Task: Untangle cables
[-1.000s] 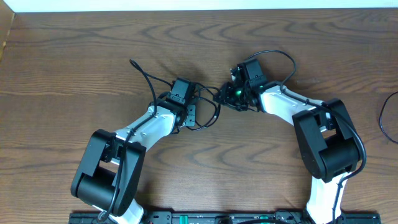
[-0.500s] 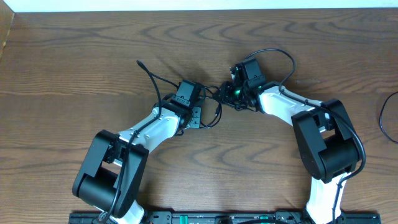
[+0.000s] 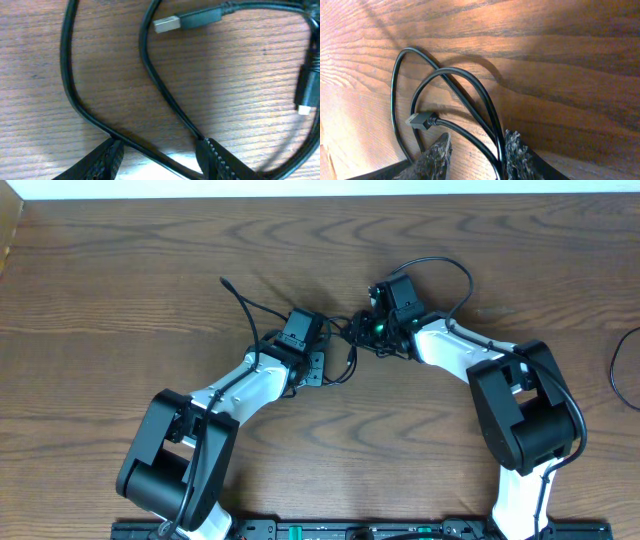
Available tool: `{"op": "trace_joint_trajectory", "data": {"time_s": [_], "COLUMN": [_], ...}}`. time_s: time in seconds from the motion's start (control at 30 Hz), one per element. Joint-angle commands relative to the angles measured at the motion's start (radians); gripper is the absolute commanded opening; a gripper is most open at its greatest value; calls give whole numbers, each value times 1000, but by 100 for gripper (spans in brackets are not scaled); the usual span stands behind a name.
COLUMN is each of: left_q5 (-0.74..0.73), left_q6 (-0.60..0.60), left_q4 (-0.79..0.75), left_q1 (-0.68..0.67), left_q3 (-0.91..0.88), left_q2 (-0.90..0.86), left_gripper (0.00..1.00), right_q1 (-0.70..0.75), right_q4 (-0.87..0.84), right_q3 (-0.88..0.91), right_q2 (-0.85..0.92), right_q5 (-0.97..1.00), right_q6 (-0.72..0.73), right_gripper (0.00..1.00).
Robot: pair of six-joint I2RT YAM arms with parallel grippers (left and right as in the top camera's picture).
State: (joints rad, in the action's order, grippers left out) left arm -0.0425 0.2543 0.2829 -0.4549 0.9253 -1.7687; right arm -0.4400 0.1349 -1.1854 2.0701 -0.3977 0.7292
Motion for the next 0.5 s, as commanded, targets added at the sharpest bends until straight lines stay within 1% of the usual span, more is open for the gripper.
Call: {"op": "trace_joint_trajectory", "data": {"time_s": [0.0, 0.47], "left_q5": [-84, -116], "left_q6": [9, 18], "left_q4": [10, -21], "left_q1": [-10, -20], "left_q3": [-21, -21], "left_q2": [-29, -29], "left_gripper": [53, 53], "right_q1": [-12, -13], "right_q4": [59, 79], "right_q3": [85, 85], "right_q2": [141, 141], "right_q5": [212, 212], "right_q6": [3, 3], "right_gripper": [36, 36]}}
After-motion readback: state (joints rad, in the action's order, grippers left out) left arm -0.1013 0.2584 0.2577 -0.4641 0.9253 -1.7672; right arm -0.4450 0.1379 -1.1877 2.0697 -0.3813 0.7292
